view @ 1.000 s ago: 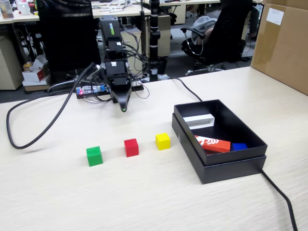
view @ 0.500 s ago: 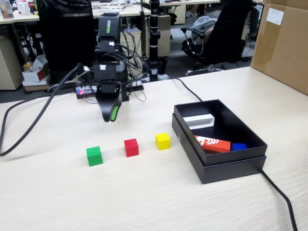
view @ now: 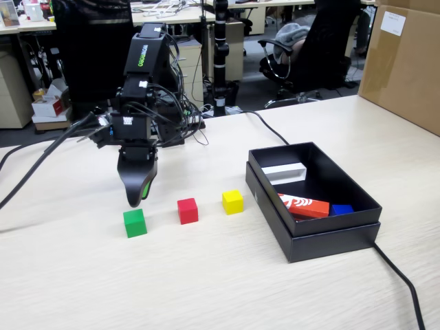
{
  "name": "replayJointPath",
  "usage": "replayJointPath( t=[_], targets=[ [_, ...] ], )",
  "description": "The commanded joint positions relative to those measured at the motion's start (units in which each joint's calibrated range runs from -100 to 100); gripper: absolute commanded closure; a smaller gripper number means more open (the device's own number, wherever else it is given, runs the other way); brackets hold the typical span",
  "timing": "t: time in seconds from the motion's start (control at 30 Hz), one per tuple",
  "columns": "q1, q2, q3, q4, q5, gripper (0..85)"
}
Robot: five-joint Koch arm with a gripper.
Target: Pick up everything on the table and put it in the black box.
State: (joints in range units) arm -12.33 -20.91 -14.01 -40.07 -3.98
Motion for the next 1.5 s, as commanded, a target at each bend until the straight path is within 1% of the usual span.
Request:
replayJointPath(
  t=[0.0, 0.33, 0.63, 0.8, 0.97, 1.1, 1.2, 1.3, 1.33, 1.4, 1.47],
  targets=[
    [-0.3, 0.5, 5.1, -0.4, -1.3, 36.8],
    [-0.7, 8.1, 8.9, 0.7, -2.1, 36.7],
    [-1.5, 17.2, 16.1, 0.6, -3.3, 37.8],
    [-1.0, 18.1, 14.7, 0.6, -3.7, 38.3],
    [-0.9, 18.3, 12.1, 0.6, -5.1, 43.4],
    [-0.9, 19.1, 11.6, -0.4, -5.8, 43.6],
    [-0.8, 19.4, 11.6, -0.6, -5.9, 49.7],
    [-0.7, 19.4, 11.2, -0.7, -6.1, 50.7],
    [-0.7, 19.4, 11.2, -0.8, -6.2, 52.1],
    [-0.7, 19.5, 11.3, -0.8, -6.3, 57.2],
    [-0.6, 19.5, 11.3, -0.8, -6.3, 66.4]
  ],
)
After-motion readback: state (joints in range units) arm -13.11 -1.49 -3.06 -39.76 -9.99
